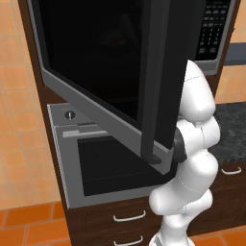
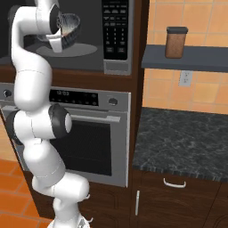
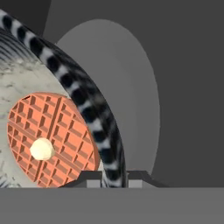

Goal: Open the microwave, place the bowl with waffle inside the microwave, then close the microwave door and turn it on.

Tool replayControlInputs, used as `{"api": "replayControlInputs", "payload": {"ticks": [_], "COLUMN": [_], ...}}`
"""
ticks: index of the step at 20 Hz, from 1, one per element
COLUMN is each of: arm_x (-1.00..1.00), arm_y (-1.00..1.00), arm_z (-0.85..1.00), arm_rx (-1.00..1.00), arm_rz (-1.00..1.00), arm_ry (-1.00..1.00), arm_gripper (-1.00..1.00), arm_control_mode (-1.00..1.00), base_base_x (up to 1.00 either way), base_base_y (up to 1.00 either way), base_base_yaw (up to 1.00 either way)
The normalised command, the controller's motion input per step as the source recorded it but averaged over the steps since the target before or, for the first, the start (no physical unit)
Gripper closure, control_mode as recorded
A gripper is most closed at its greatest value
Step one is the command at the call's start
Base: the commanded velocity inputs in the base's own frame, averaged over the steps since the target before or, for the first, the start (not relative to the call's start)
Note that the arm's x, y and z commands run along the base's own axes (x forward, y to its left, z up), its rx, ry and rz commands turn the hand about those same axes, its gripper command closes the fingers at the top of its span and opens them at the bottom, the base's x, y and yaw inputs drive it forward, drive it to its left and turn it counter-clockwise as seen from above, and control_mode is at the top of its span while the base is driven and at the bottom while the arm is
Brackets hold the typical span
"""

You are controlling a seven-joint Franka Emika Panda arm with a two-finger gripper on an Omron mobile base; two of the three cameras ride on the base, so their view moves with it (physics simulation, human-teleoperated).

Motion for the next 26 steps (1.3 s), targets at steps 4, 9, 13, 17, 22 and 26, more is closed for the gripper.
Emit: {"api": "replayControlInputs", "payload": {"ticks": [4, 9, 13, 17, 22, 26], "arm_x": [-0.32, -0.04, 0.00, 0.00, -0.01, -0.48], "arm_y": [0.00, 0.00, 0.00, 0.00, 0.00, -0.04], "arm_z": [-0.07, -0.26, -0.22, -0.01, 0.18, 0.34], "arm_rx": [0.00, 0.00, 0.00, 0.00, 0.00, 0.05], "arm_rz": [0.00, 0.00, 0.00, 0.00, 0.00, 0.00], "arm_ry": [0.00, 0.00, 0.00, 0.00, -0.08, -0.27], "arm_gripper": [1.00, 1.00, 1.00, -1.00, -1.00, -1.00], "arm_control_mode": [-1.00, -1.00, -1.00, -1.00, -1.00, -1.00], "base_base_x": [0.00, 0.00, 0.00, 0.00, 0.00, 0.00], "base_base_y": [0.00, 0.00, 0.00, 0.00, 0.00, 0.00], "base_base_yaw": [0.00, 0.00, 0.00, 0.00, 0.00, 0.00]}}
